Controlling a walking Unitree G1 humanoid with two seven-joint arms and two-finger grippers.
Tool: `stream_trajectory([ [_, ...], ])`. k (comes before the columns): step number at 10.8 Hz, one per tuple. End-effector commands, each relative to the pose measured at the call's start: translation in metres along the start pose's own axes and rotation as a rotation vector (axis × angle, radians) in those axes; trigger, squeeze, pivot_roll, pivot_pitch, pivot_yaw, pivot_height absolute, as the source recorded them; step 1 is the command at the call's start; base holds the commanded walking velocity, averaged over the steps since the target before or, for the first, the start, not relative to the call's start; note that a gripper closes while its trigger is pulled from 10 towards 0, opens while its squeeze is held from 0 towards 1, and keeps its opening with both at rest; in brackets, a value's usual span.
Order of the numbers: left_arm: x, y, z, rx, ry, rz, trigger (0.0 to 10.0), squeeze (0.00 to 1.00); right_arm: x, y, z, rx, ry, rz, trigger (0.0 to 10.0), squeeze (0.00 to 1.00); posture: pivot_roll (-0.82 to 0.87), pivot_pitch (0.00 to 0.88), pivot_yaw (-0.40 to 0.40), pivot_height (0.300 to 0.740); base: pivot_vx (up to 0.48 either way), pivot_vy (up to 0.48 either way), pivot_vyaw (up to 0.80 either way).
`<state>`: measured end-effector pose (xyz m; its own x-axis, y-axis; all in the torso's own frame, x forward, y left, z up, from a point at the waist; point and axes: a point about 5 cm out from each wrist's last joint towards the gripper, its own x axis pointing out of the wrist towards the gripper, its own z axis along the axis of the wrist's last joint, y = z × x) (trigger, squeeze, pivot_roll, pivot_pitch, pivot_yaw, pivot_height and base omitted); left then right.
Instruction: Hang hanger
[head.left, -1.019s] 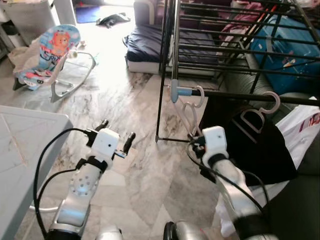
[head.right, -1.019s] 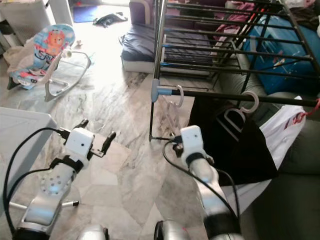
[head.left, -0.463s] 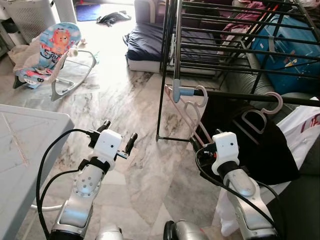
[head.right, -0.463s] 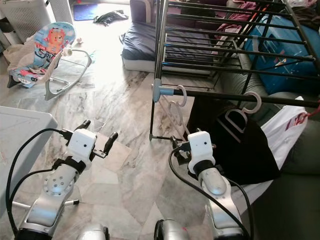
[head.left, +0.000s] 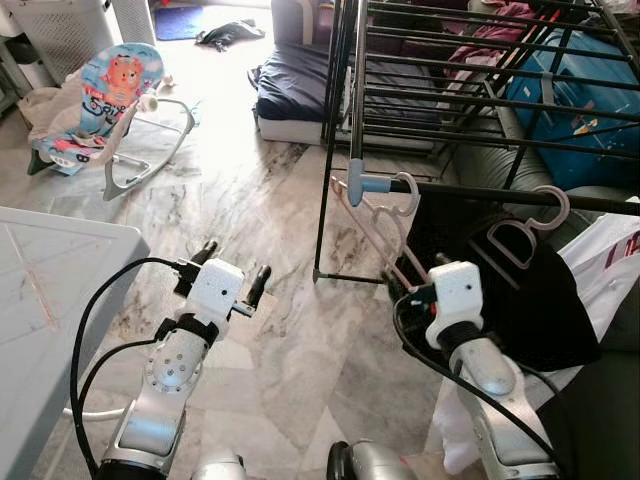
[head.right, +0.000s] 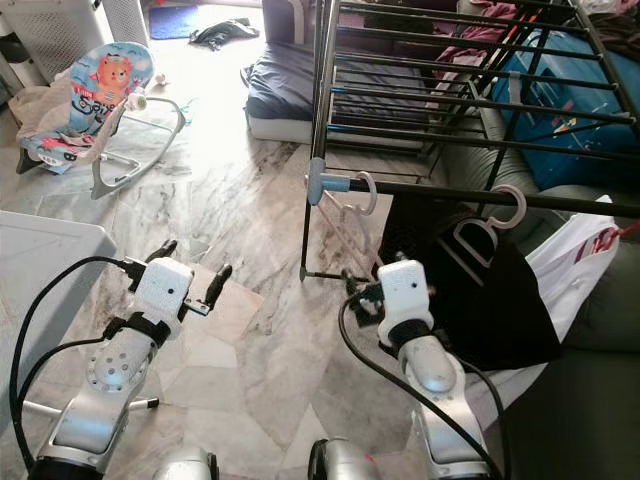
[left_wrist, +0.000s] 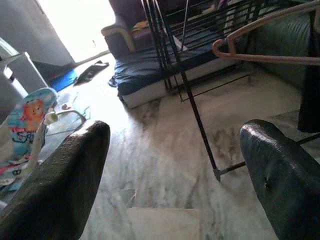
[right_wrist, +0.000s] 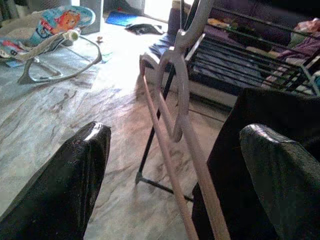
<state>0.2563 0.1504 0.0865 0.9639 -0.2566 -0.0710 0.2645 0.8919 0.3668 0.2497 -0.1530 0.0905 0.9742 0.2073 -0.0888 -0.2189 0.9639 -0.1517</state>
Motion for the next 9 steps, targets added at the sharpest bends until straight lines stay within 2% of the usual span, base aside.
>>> stream_trajectory([
  [1, -0.0018, -0.0003, 0.0046, 0.008, -0.011, 0.002, 10.0, 0.0, -0.0017, -0.0051, 0.0049, -0.003, -0.022, -0.032, 10.0, 1.0, -0.01, 0.076, -0.066, 0.74, 0.0, 0.0, 0.0],
  [4, 0.0009, -0.0006, 0.0084, 0.017, -0.024, 0.009, 10.0, 0.0, 0.0002, -0.0043, 0.0044, -0.005, -0.02, -0.067, 10.0, 1.0, 0.0, 0.076, -0.064, 0.74, 0.0, 0.0, 0.0],
  [9, 0.0003, 0.0005, 0.0082, 0.024, -0.021, 0.01, 10.0, 0.0, 0.0027, -0.0024, 0.0025, 0.002, -0.01, -0.067, 10.0, 1.0, 0.0, 0.073, -0.069, 0.74, -0.325, 0.0, 0.0],
])
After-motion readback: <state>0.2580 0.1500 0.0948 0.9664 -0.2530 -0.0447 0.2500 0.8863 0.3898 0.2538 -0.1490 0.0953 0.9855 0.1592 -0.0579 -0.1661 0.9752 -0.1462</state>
